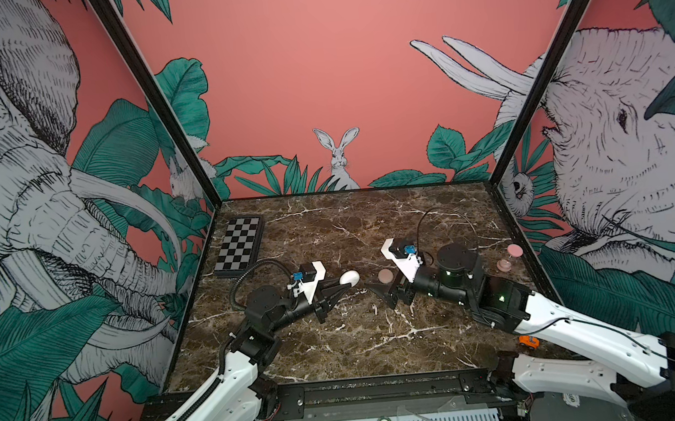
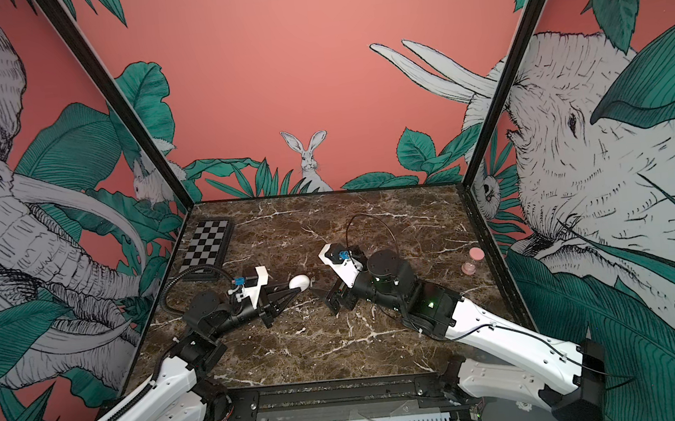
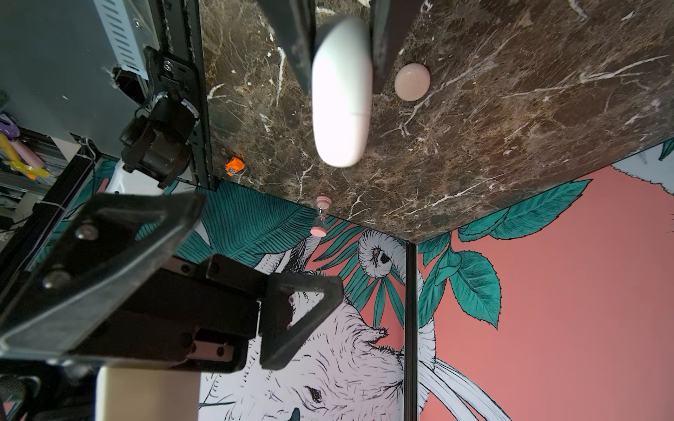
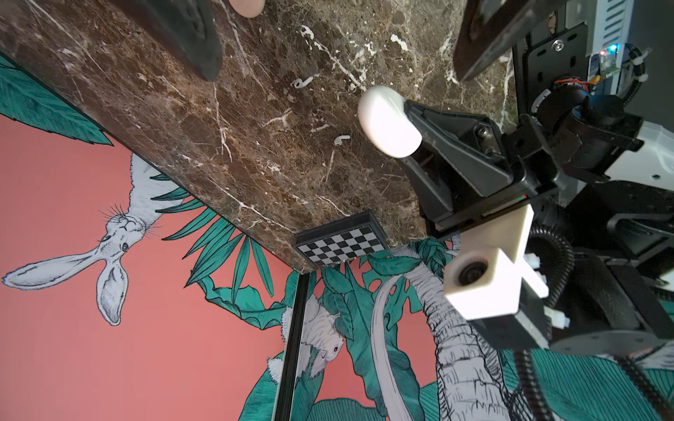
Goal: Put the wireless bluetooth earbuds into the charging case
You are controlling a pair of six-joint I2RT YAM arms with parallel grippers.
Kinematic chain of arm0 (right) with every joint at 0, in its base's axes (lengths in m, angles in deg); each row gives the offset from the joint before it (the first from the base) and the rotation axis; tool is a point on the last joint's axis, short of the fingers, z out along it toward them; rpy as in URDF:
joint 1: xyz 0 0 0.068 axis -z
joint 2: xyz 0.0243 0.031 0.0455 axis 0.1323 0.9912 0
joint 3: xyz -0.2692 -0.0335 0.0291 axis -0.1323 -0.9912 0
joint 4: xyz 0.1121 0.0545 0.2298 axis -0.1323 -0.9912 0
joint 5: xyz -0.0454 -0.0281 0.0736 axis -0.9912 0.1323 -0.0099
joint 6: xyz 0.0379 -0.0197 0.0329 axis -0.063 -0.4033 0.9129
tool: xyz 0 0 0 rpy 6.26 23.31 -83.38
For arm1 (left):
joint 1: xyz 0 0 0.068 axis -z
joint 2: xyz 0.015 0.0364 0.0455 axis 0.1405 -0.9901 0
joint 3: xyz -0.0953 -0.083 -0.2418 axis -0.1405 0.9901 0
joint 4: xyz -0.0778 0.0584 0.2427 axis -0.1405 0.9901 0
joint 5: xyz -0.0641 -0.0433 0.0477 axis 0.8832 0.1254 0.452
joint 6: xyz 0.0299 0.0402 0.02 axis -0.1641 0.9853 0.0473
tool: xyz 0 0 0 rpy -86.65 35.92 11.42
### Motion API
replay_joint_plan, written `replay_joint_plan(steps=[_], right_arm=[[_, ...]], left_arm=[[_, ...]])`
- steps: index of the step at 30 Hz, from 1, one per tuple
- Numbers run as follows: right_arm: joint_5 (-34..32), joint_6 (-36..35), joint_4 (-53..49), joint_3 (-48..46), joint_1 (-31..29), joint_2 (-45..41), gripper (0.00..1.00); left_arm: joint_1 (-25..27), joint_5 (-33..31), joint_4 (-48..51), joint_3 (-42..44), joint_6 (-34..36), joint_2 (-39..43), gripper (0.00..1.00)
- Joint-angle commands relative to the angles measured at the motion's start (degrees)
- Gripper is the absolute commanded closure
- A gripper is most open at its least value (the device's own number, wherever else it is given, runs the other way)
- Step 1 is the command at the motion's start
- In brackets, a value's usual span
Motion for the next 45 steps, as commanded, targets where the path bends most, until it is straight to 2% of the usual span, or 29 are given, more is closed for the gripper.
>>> replay_joint_plan(steps=[1, 8, 22, 45], right_arm=[[-3.49, -3.49, 0.26, 1.31, -1.75, 0.17, 0.02], [-6.95, -4.91, 0.05, 1.62, -3.65, 2.29, 0.02], [-14.02, -5.87, 0.44, 2.08, -5.63, 4.07, 0.02], [-17.26, -5.77, 1.38, 1.37, -5.72, 2.37, 0.02]], left_arm=[[0.41, 2.96, -3.05, -1.11, -1.65, -0.01, 1.0], [0.71, 6.31, -3.9, -1.3, -2.58, -0.94, 1.0], [1.81, 8.36, -2.73, -1.72, -2.63, -1.27, 1.0], [2.25, 10.07, -3.24, -1.72, -3.24, -1.38, 1.0]])
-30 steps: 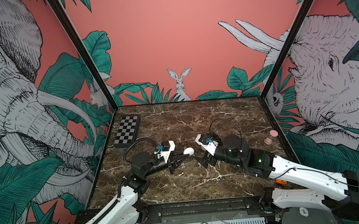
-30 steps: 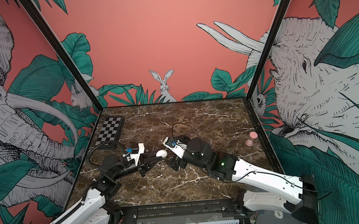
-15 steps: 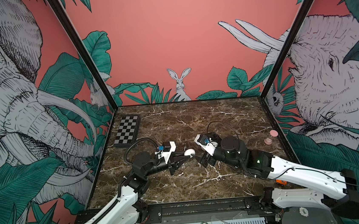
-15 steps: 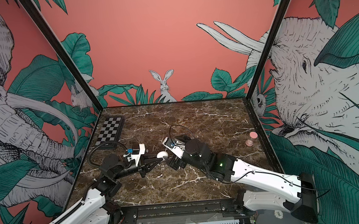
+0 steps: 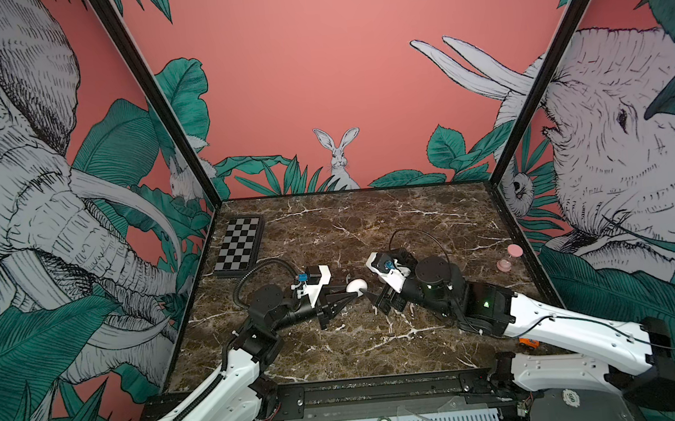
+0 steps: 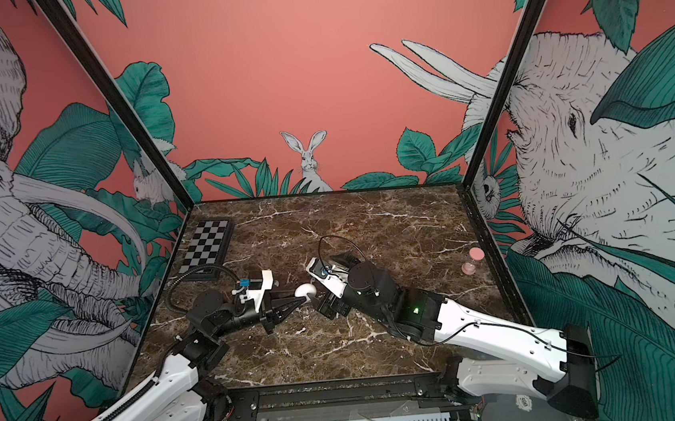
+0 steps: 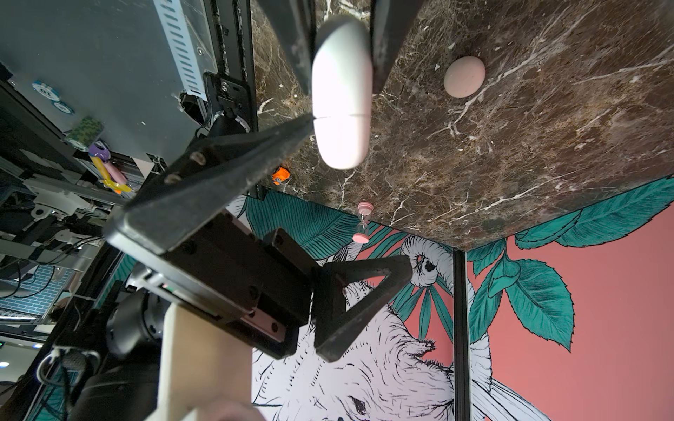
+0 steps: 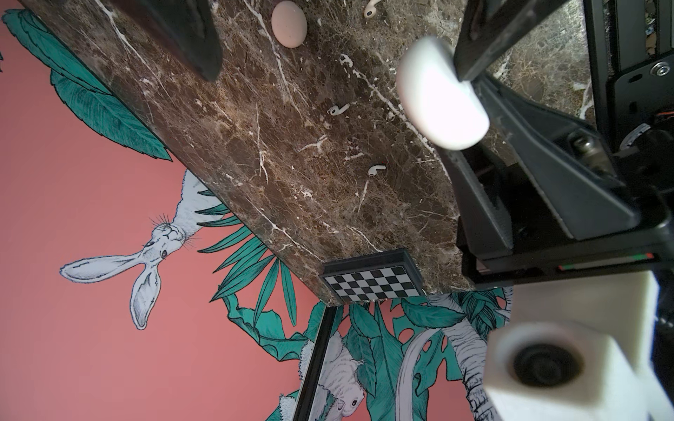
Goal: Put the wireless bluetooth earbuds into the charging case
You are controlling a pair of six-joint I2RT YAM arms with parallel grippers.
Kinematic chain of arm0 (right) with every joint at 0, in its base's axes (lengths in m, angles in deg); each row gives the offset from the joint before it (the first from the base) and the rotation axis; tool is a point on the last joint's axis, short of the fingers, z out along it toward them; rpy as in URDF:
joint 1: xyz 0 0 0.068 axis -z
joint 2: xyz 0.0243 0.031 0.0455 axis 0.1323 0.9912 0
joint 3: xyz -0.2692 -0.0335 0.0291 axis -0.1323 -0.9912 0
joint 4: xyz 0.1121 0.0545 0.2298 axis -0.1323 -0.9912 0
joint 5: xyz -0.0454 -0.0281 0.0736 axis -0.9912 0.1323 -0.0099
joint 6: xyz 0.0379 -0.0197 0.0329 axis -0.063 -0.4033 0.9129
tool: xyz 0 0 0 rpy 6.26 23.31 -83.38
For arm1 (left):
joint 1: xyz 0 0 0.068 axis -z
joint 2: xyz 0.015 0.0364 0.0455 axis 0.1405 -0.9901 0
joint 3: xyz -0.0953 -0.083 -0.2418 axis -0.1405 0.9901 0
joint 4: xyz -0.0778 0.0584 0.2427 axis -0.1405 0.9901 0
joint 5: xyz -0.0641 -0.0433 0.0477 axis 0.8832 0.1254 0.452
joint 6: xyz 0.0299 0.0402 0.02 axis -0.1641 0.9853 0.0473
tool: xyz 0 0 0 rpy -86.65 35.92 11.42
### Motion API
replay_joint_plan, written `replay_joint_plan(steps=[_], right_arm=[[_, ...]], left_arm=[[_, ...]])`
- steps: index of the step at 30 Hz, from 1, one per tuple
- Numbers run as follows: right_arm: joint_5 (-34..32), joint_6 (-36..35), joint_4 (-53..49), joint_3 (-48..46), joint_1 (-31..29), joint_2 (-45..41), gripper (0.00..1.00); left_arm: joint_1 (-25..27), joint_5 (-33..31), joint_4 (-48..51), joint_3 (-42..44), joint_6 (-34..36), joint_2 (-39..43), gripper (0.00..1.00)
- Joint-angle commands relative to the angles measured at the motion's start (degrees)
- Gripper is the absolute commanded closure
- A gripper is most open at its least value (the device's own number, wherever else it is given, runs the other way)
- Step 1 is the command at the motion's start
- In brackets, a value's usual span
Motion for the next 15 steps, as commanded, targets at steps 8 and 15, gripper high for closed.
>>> replay_joint_plan(steps=[8, 15], right_arm=[[-3.27, -0.42, 2.87, 1.07, 0.0, -2.16, 0.02], [-2.28, 0.03, 3.74, 0.28, 0.05, -4.12, 0.02]], left_arm=[[0.61, 2.75, -1.74, -1.53, -0.03, 0.63, 1.0], [0.61, 1.5, -2.39, -0.87, 0.8, 1.65, 1.0]])
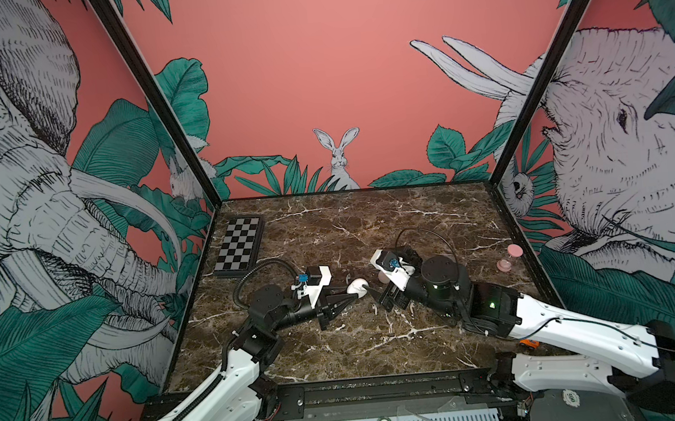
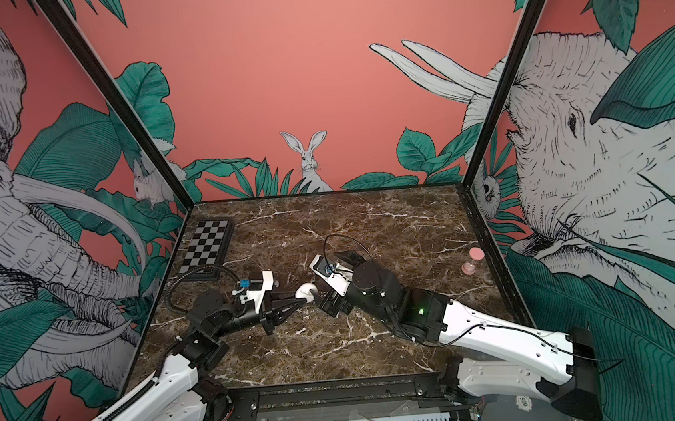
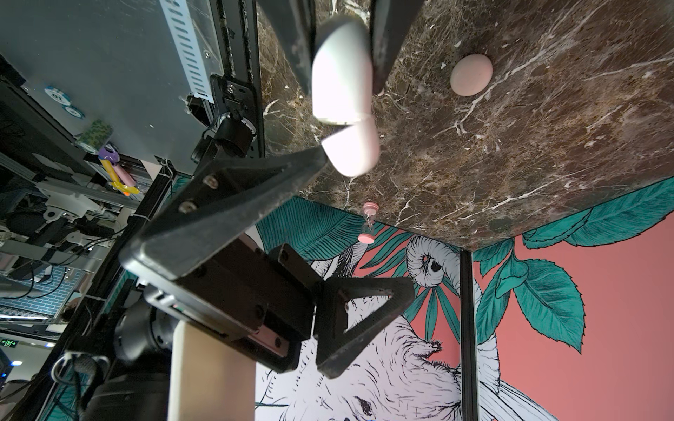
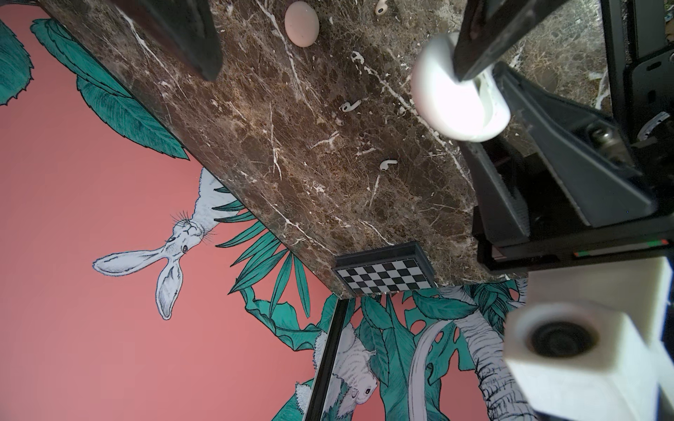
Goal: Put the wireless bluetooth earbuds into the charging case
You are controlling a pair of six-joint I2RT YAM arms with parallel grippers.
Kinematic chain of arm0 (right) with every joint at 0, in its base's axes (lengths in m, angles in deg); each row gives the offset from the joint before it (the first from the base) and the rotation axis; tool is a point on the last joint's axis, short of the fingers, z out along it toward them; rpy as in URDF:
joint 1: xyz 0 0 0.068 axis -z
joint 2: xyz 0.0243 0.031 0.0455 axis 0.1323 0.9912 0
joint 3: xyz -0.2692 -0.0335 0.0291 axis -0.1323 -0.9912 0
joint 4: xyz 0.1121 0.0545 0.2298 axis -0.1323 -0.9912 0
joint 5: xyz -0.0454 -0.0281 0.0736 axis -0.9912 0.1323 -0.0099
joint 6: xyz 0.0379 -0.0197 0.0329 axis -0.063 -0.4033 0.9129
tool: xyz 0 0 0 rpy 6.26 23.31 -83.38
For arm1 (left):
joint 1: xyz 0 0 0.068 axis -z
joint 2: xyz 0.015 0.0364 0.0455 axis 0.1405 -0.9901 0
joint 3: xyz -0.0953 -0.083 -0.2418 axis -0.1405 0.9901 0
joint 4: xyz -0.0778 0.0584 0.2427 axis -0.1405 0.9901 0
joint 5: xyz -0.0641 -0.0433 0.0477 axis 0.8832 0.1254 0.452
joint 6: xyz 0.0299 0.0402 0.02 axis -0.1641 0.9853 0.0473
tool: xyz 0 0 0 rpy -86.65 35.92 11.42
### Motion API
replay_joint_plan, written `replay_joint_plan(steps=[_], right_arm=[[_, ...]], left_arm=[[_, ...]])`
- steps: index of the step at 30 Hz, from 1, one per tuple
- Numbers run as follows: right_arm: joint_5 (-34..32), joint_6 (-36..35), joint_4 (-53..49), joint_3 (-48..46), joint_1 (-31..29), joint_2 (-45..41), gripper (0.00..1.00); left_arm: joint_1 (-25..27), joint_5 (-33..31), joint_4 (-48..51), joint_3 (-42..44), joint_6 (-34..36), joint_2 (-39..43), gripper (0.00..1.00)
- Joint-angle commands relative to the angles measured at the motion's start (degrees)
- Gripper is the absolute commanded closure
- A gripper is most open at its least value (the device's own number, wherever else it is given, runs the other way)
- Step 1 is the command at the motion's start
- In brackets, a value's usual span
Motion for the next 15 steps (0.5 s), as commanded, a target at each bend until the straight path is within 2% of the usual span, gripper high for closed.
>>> replay_joint_plan(steps=[1, 7, 12, 15], right_arm=[[-0.58, 0.22, 3.82, 0.24, -0.08, -2.26, 0.02], [2.11, 0.29, 2.78, 0.38, -0.08, -2.64, 0.02], [10.81, -0.97, 3.13, -0.86, -0.04, -3.77, 0.02], [12.63, -1.03, 3.57, -1.38, -0.25, -3.67, 0.02]], left_arm=[[0.39, 0.54, -2.72, -0.76, 0.57, 1.49, 1.0], [0.38, 0.73, -4.04, -0.69, -0.44, 0.83, 1.0], [0.35, 0.45, -2.68, -1.22, -0.05, 0.47, 1.0], [0.37, 0.94, -3.06, -1.35, -0.6, -0.01, 1.0]])
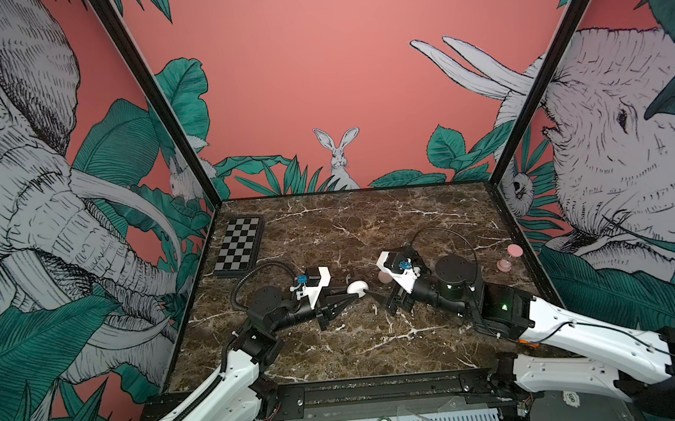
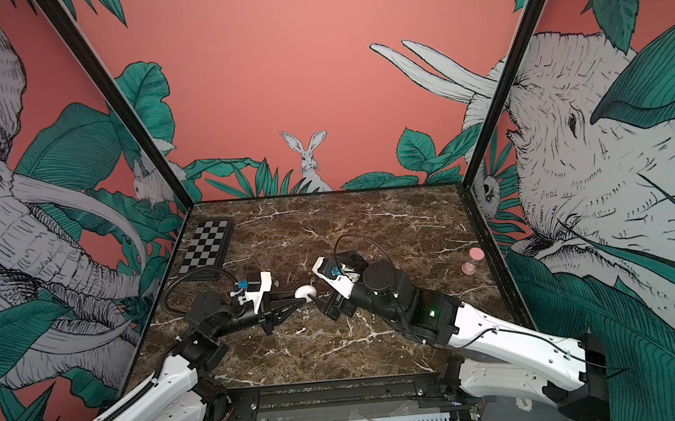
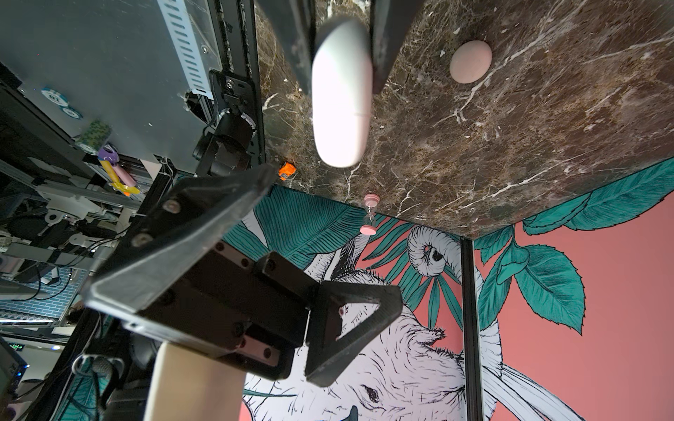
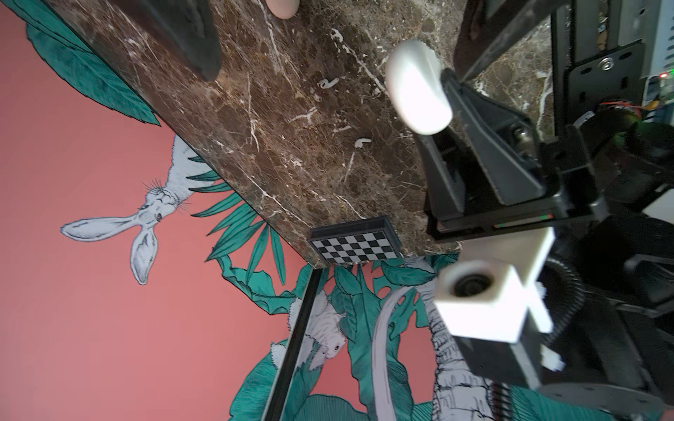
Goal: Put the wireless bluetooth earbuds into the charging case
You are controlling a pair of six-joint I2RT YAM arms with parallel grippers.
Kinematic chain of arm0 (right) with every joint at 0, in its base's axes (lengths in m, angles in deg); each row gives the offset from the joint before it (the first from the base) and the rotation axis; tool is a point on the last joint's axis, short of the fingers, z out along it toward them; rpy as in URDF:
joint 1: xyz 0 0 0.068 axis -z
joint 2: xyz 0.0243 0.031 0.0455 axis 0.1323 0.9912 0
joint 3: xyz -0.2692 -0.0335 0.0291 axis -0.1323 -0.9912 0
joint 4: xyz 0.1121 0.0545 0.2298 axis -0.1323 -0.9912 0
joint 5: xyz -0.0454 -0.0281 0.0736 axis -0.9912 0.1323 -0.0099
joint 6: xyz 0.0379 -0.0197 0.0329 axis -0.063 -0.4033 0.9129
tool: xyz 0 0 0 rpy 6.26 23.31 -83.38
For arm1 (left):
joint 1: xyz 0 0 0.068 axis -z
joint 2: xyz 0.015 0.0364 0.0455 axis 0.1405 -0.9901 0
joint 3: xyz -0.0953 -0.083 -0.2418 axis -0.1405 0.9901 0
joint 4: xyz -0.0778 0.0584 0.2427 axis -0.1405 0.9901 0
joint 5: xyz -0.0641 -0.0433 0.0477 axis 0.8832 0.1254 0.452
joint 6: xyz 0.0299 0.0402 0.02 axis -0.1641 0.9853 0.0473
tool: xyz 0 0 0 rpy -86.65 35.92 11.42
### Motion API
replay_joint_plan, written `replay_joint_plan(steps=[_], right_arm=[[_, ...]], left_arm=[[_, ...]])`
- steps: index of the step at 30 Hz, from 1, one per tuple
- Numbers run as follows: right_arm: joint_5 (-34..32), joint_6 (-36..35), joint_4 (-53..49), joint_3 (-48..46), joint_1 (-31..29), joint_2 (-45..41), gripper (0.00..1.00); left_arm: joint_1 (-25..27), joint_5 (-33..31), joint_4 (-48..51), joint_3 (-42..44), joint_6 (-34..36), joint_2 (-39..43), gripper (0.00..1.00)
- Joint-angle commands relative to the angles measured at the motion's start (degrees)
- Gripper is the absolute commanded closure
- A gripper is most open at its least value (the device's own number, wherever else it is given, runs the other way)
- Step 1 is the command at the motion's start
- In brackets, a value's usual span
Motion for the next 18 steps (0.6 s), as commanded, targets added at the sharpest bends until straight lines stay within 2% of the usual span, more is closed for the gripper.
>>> replay_joint_plan(steps=[1, 14, 18], right_arm=[[3.87, -0.68, 2.72, -1.3, -0.27, -0.49, 0.02], [-3.36, -2.07, 1.08, 0.08, -0.46, 3.43, 0.02], [-7.98, -1.71, 1.61, -0.01, -0.54, 3.43, 0.02]], left_arm=[[0.28, 1.04, -1.83, -1.27, -0.74, -0.26, 1.0], [0.28, 2.27, -2.79, -1.17, -1.78, -0.1, 1.0], [0.28, 2.78, -3.22, -1.08, -2.09, -0.12, 1.0]])
